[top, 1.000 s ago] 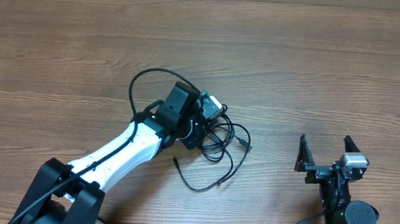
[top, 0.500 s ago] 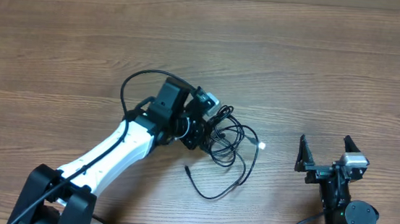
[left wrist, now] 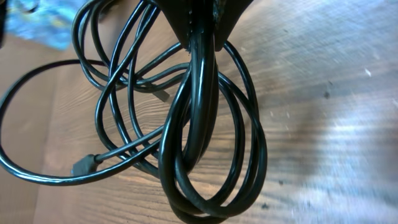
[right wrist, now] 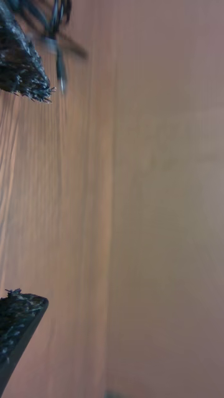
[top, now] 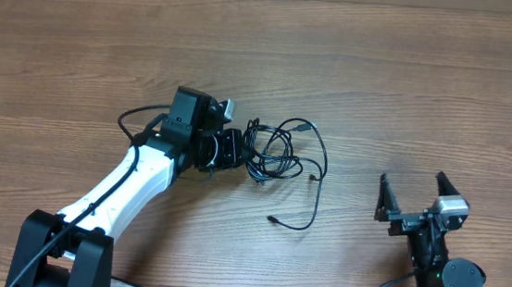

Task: Untangle cables
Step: 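Lift the gripped cable bundle upward with the left gripper, then move the right gripper toward the hanging cable loops beside the left gripper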

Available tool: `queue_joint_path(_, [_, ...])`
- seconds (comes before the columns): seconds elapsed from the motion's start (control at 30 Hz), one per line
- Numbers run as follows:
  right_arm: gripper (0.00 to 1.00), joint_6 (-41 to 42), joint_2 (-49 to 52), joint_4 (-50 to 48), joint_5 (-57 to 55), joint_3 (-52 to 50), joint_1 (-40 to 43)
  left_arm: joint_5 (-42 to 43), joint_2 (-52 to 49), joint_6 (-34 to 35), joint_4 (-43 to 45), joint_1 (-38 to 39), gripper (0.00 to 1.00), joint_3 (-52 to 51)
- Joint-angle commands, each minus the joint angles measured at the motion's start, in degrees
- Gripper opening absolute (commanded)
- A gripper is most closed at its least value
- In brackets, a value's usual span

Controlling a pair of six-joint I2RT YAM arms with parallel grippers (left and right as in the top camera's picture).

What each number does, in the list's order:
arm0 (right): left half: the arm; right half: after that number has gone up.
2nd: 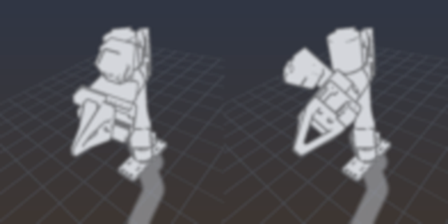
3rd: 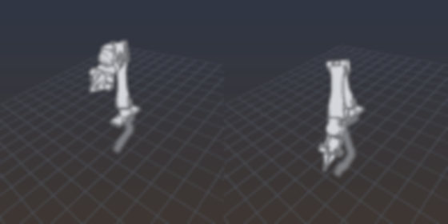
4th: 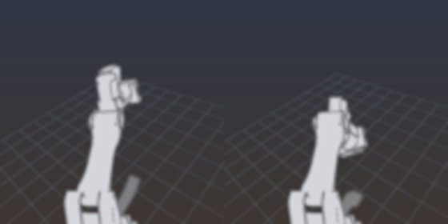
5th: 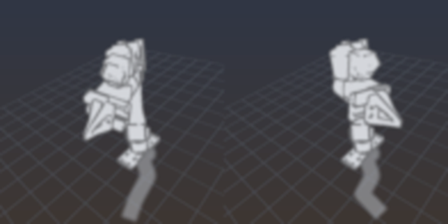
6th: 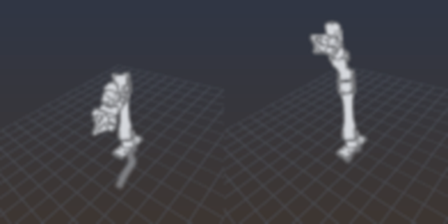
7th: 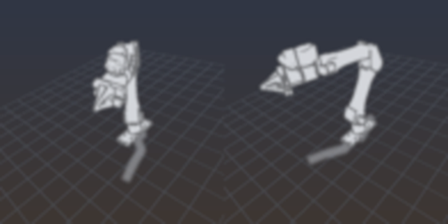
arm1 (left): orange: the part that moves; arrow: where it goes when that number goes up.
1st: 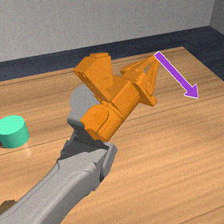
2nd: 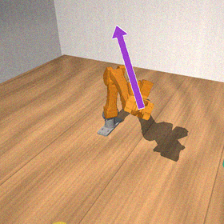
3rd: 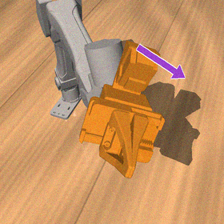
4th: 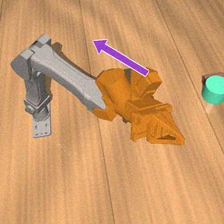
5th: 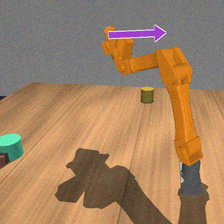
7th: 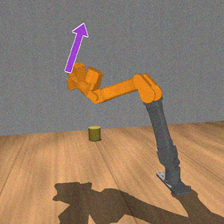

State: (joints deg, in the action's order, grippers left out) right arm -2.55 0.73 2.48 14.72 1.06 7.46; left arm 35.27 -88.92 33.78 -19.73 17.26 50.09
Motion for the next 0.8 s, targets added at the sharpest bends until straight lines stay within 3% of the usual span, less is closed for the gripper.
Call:
queue_joint_path(0.0, [1.00,10.34,-0.57,-2.86,13.99,-0.59,0.11,3.30,1.68,11.34,0.57,-0.09,0.04,1.88])
queue_joint_path(0.1, [1.00,25.14,-0.57,-3.15,19.32,-0.57,0.11,3.15,1.68,16.17,1.14,-0.09,0.04,1.88])
queue_joint_path(0.2, [1.00,33.29,-0.57,-2.89,22.62,-0.46,0.11,2.99,1.68,20.17,2.71,-0.09,0.04,1.88])
queue_joint_path(0.53, [1.00,34.05,3.13,5.25,30.08,11.82,0.11,-0.98,1.68,36.06,5.25,0.04,0.04,1.88])
queue_joint_path(0.77, [1.00,33.59,18.10,9.07,35.67,20.48,0.11,-0.74,1.68,37.35,7.85,2.05,0.04,1.88])
